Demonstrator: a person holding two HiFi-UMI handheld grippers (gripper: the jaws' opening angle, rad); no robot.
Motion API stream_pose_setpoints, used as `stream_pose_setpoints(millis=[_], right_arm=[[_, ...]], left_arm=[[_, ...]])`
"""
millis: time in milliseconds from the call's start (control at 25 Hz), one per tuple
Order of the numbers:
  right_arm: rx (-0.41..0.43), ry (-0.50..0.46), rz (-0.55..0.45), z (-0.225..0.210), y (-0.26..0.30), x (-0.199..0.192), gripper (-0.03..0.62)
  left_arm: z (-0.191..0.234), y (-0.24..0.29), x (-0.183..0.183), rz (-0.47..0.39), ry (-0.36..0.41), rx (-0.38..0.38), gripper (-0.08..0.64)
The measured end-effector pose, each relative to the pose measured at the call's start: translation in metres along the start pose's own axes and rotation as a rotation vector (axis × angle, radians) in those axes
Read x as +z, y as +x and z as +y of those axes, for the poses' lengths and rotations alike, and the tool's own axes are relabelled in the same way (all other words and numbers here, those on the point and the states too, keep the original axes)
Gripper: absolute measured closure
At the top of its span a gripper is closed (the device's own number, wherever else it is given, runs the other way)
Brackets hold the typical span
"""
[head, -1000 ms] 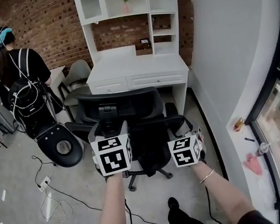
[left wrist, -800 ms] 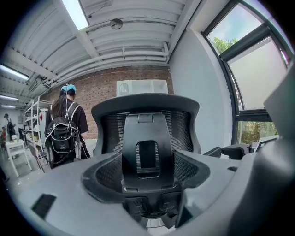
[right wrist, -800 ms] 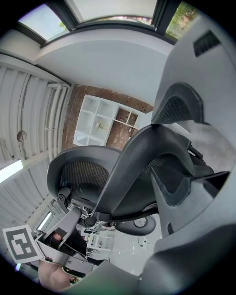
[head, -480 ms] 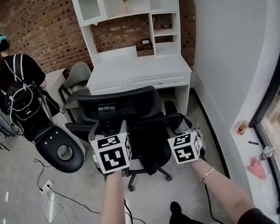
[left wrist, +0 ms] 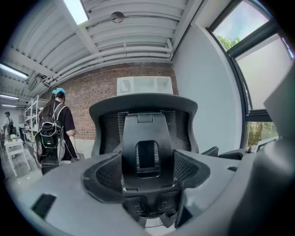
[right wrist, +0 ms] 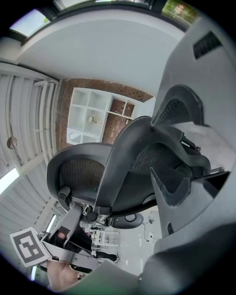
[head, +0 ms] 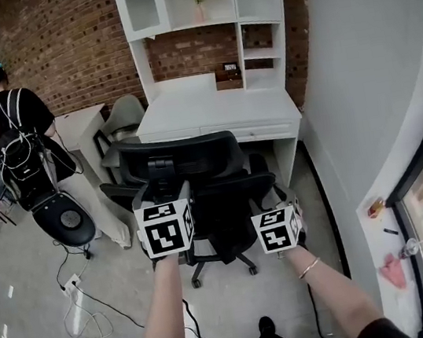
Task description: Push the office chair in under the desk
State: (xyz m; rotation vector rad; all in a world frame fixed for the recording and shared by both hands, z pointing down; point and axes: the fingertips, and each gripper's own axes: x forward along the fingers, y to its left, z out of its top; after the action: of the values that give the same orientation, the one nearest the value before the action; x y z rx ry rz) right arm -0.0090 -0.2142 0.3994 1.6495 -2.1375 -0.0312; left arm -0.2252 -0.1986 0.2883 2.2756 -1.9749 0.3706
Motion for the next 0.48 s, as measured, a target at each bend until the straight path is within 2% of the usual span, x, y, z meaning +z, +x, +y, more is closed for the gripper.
stream_pose_setpoints(millis=[280,360,480], right_arm=[[0.006,-0.030,0.008,-0.004,0.049,0.016,0.318],[-0.012,-0.028,0.011,-0.008,0.057,0.019,0.318],[-0.059,-0.002,-0.007,-0.017,0.062,0.019,0.353]], left_arm=[[0.018,0.042,0.011,0.008,-0.006,0.012,0.255],[0.020,0.049,0.014,0.010,-0.010,0.009,0.255],[0.014,0.051,0.016,-0.003,-0.013,-0.005,0.253]])
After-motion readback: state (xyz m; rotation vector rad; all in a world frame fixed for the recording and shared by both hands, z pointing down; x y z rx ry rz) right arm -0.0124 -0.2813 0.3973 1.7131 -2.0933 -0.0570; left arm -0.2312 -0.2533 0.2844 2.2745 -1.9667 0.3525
